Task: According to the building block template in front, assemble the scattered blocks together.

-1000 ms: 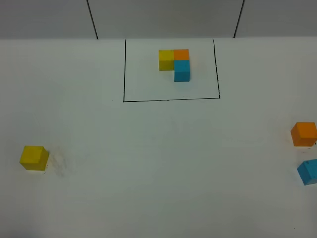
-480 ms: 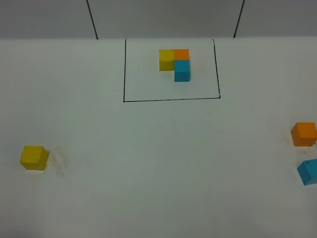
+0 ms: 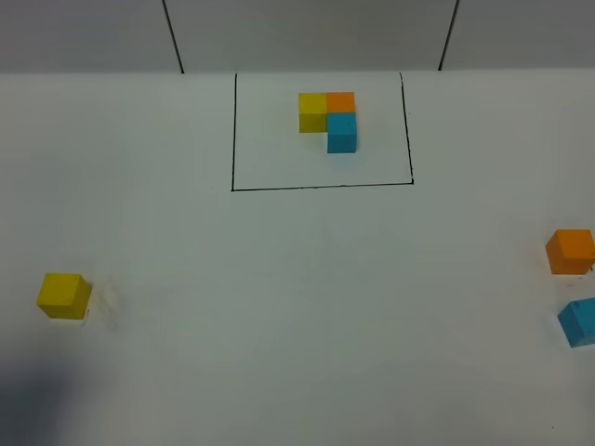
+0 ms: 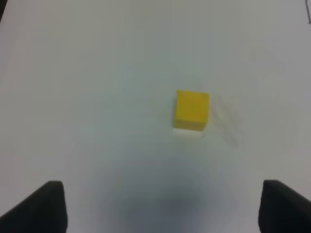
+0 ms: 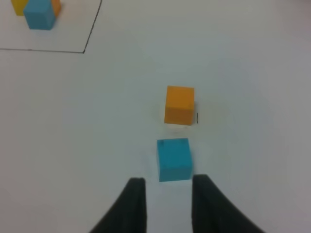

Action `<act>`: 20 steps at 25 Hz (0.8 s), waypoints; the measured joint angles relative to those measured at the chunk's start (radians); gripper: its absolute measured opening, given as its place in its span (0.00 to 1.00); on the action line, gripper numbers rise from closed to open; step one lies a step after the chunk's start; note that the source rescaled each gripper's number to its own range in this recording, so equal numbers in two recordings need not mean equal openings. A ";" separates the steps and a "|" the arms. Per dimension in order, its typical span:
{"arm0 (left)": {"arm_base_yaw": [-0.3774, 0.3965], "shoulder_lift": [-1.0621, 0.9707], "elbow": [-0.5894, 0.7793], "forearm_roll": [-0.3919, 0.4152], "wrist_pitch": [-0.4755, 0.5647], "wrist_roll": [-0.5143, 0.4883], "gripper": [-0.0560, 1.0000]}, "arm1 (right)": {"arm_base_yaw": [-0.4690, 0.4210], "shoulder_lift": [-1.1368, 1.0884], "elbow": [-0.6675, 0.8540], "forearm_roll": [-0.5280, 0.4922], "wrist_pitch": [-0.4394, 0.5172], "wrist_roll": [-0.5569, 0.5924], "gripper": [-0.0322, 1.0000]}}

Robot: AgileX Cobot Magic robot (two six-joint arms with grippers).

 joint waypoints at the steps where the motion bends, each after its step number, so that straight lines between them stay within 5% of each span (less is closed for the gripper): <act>1: 0.000 0.064 -0.027 0.002 -0.005 0.000 0.70 | 0.000 0.000 0.000 0.000 0.000 0.000 0.03; 8: 0.000 0.489 -0.182 -0.016 -0.033 0.000 0.70 | 0.000 0.000 0.000 0.000 0.000 0.000 0.03; 20: 0.000 0.863 -0.188 -0.069 -0.182 0.003 0.70 | 0.000 0.000 0.000 0.000 0.000 0.000 0.03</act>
